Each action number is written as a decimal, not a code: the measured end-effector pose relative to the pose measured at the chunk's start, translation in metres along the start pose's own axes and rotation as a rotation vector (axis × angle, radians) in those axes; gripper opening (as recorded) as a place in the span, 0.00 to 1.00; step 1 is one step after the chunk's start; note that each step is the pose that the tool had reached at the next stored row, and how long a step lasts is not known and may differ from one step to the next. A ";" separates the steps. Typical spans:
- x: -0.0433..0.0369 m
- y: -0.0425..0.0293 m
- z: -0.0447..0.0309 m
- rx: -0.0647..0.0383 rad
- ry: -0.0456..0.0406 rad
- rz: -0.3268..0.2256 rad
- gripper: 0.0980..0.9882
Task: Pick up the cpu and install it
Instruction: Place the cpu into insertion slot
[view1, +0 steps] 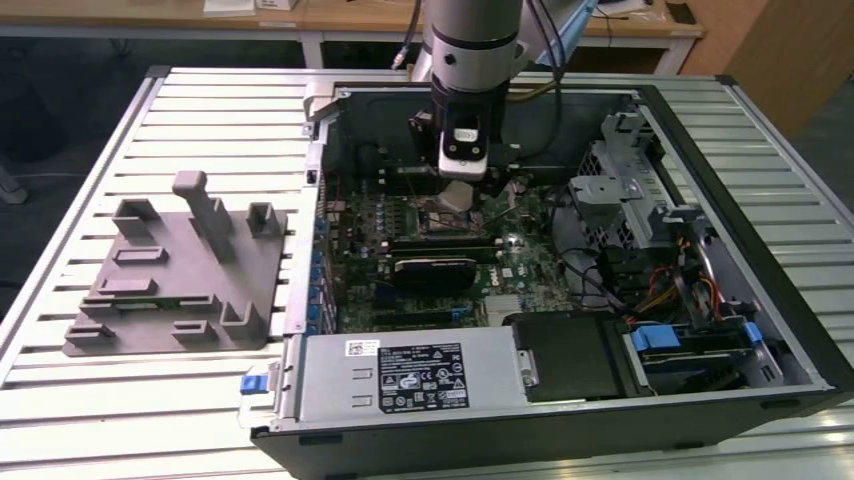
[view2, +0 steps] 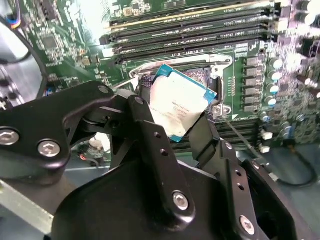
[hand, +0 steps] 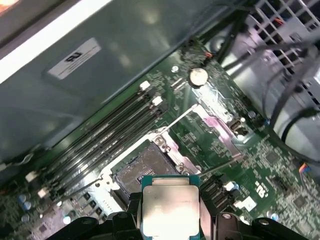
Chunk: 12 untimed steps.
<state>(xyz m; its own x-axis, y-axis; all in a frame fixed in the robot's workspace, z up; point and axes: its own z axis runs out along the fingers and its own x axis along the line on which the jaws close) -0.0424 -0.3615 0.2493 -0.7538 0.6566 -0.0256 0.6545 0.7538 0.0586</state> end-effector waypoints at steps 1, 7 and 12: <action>0.0000 0.0000 0.0001 0.000 -0.0010 0.018 0.50; 0.0000 0.0000 0.0008 0.003 -0.0073 0.125 0.50; 0.0000 -0.0001 0.0013 0.005 -0.0125 0.214 0.50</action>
<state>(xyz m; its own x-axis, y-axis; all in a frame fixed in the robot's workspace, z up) -0.0424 -0.3615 0.2480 -0.5971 0.8018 -0.0256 0.7998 0.5974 0.0587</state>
